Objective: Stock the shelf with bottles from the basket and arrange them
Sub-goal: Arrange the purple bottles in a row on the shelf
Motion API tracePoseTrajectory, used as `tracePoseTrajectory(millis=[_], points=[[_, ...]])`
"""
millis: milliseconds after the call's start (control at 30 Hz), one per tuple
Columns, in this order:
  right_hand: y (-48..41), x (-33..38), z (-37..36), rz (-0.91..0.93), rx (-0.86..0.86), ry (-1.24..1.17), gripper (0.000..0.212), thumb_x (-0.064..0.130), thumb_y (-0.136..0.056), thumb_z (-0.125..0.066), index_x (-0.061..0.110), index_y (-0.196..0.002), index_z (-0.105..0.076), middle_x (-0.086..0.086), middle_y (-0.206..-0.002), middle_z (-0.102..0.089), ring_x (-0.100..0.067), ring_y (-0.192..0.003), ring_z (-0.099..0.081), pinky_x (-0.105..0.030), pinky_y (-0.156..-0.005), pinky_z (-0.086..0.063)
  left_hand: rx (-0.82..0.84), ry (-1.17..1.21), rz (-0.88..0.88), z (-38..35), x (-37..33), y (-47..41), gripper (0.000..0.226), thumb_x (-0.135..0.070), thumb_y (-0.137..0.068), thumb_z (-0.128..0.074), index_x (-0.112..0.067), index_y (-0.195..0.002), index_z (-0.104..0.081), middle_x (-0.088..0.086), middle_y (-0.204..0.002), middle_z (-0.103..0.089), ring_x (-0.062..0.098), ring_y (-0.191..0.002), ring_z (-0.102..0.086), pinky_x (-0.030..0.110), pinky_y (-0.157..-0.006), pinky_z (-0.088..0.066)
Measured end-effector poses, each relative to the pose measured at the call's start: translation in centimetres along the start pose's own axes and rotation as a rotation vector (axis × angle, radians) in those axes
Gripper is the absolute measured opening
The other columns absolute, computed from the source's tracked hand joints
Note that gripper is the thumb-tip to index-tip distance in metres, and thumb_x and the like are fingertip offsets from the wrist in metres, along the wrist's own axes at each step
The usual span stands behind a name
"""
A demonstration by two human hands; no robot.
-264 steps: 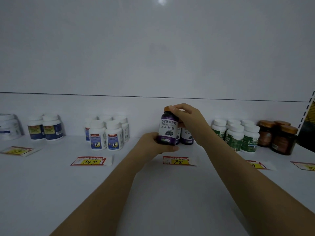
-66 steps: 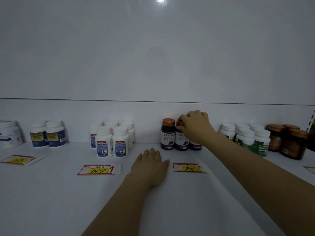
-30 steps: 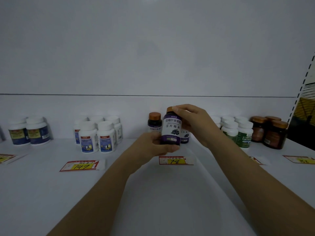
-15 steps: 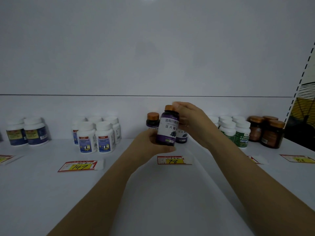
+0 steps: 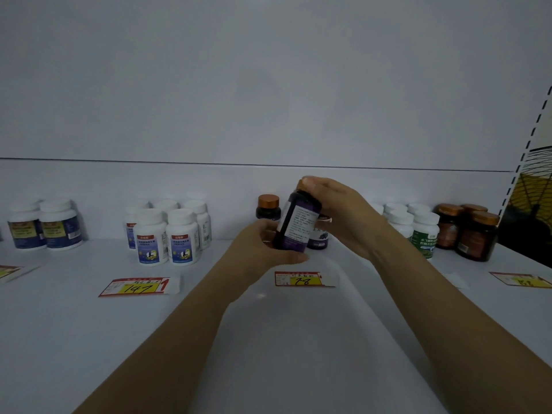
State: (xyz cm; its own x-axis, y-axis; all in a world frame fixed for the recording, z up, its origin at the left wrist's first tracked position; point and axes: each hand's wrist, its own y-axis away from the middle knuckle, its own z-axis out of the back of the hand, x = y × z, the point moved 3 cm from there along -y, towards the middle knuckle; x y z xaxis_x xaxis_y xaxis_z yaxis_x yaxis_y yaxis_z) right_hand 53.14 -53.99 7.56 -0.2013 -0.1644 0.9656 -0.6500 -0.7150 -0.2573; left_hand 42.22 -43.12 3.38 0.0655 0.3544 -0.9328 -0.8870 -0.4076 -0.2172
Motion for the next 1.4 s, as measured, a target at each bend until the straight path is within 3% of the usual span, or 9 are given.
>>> tracePoseTrajectory(millis=[133,267,433,567,700,767,900,1133,1400], points=[[-0.3,-0.3,0.0,0.022,-0.091,-0.039,0.055,0.032,-0.075,-0.073,0.015,-0.124,-0.056,-0.005,-0.108,-0.068,-0.021,-0.099,-0.066,-0.034,-0.084,-0.055,0.067,0.030,-0.002,-0.1,-0.2,0.0,0.046,-0.021,-0.073,-0.078,-0.029,-0.110,-0.051,-0.015,-0.095,-0.061,-0.003,-0.083,-0.059,0.009,-0.058,-0.048],[-0.2,0.0,0.2,0.029,-0.025,-0.143,0.048,0.019,-0.084,-0.067,0.005,-0.127,-0.055,-0.012,-0.112,-0.067,-0.024,-0.100,-0.066,-0.033,-0.082,-0.056,0.173,0.067,0.027,-0.3,-0.3,0.2,0.037,-0.021,-0.080,-0.071,-0.030,-0.113,-0.057,-0.016,-0.096,-0.065,-0.002,-0.086,-0.062,0.009,-0.063,-0.049],[0.0,-0.3,-1.0,0.006,0.004,-0.024,0.033,0.030,-0.088,-0.062,0.011,-0.116,-0.061,-0.007,-0.107,-0.067,-0.024,-0.103,-0.062,-0.039,-0.089,-0.053,0.073,0.067,-0.021,-0.2,-0.3,0.2,0.034,-0.016,-0.074,-0.076,-0.037,-0.082,-0.051,-0.023,-0.076,-0.058,-0.016,-0.059,-0.057,0.000,-0.048,-0.042],[0.2,-0.2,-0.6,0.042,-0.038,-0.002,0.031,0.030,-0.087,-0.063,0.013,-0.113,-0.063,-0.005,-0.104,-0.069,-0.023,-0.099,-0.065,-0.032,-0.080,-0.055,0.087,0.090,-0.012,0.0,-0.3,0.1,0.038,-0.016,-0.074,-0.077,-0.032,-0.102,-0.055,-0.023,-0.083,-0.058,-0.016,-0.063,-0.056,-0.001,-0.051,-0.042],[0.4,-0.1,-0.3,0.037,0.004,-0.148,0.028,0.022,-0.092,-0.056,0.008,-0.116,-0.062,-0.007,-0.102,-0.070,-0.021,-0.097,-0.065,-0.030,-0.080,-0.053,0.106,0.063,0.004,0.0,-0.3,0.1,0.047,-0.021,-0.076,-0.075,-0.032,-0.116,-0.052,-0.021,-0.091,-0.059,-0.006,-0.081,-0.057,0.009,-0.071,-0.045],[0.3,-0.2,-0.5,0.028,0.032,-0.141,0.031,0.027,-0.092,-0.055,0.009,-0.116,-0.062,-0.006,-0.102,-0.069,-0.023,-0.102,-0.063,-0.033,-0.085,-0.053,0.052,0.083,0.005,0.1,-0.1,-0.1,0.051,-0.018,-0.072,-0.079,-0.026,-0.115,-0.052,-0.015,-0.095,-0.063,-0.002,-0.084,-0.060,0.011,-0.066,-0.048],[0.3,-0.3,-0.8,0.002,0.012,-0.027,0.034,0.041,-0.085,-0.061,0.018,-0.109,-0.064,-0.002,-0.100,-0.070,-0.022,-0.104,-0.062,-0.037,-0.090,-0.052,-0.014,0.013,-0.006,0.1,0.0,-0.2,0.056,-0.020,-0.067,-0.083,-0.023,-0.110,-0.047,-0.008,-0.107,-0.059,0.006,-0.093,-0.059,0.015,-0.073,-0.046],[0.3,-0.3,-0.2,0.013,0.025,-0.184,0.028,0.021,-0.095,-0.052,0.005,-0.116,-0.061,-0.010,-0.104,-0.068,-0.023,-0.097,-0.064,-0.033,-0.083,-0.054,0.111,0.020,-0.027,0.0,-0.4,0.4,0.033,-0.020,-0.075,-0.076,-0.038,-0.095,-0.057,-0.024,-0.086,-0.062,-0.020,-0.070,-0.056,0.002,-0.055,-0.040],[0.2,-0.7,-0.4,-0.050,0.056,-0.052,0.037,0.026,-0.090,-0.060,0.011,-0.123,-0.058,-0.009,-0.115,-0.067,-0.027,-0.108,-0.063,-0.043,-0.096,-0.050,0.062,0.052,0.003,-0.1,0.2,0.1,0.052,-0.012,-0.066,-0.082,-0.025,-0.107,-0.054,-0.003,-0.103,-0.068,0.009,-0.093,-0.065,0.027,-0.085,-0.052]])
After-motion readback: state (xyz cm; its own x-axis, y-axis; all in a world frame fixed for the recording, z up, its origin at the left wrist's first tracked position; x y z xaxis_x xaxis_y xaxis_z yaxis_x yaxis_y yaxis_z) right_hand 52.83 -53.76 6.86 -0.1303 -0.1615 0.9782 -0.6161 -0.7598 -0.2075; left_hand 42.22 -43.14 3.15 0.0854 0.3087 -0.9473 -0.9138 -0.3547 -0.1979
